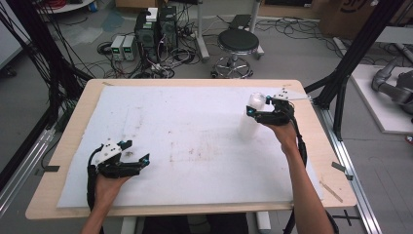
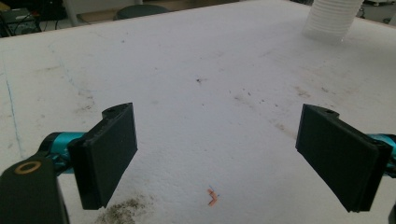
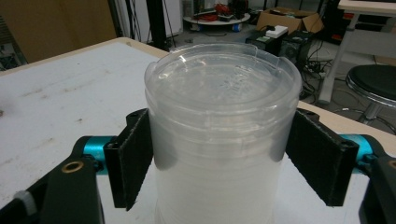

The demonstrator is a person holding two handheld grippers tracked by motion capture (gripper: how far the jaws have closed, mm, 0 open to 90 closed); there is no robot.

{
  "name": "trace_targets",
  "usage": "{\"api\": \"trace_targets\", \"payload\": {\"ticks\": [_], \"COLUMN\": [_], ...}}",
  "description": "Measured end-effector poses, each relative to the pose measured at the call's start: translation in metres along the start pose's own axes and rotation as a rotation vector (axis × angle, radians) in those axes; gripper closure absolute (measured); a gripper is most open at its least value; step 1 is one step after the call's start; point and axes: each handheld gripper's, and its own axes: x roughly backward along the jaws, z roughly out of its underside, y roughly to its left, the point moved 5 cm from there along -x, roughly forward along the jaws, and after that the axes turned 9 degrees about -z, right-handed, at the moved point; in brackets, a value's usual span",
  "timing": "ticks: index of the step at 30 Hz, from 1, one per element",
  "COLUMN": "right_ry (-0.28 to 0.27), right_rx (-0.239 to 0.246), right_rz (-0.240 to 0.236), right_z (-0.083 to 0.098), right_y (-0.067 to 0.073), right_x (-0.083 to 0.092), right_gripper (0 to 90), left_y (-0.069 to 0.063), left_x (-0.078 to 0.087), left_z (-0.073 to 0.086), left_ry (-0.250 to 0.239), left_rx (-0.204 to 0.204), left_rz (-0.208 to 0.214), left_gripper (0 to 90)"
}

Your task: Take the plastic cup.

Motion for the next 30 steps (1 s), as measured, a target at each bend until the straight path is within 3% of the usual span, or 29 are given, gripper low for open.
{"api": "trace_targets", "payload": {"ticks": [11,30], "right_ry": [0.004,-0.018], "right_rx": [-0.001,0.015], "right_rz": [0.003,0.009], "right_z": [-0.0005,-0.0062], "right_y": [0.0009,0.0048], "right_x": [0.0013,0.0040], "right_gripper": [33.4,35.7], "left_y": [0.0001,-0.0005], "left_x": [-0.0002,-0.0007], "left_z": [0.0000,0.0001], "left_ry": [0.001,0.005], "left_rx": [-0.002,-0.008], "left_rz": [0.001,0.002], "left_gripper": [12.5,12.5]}}
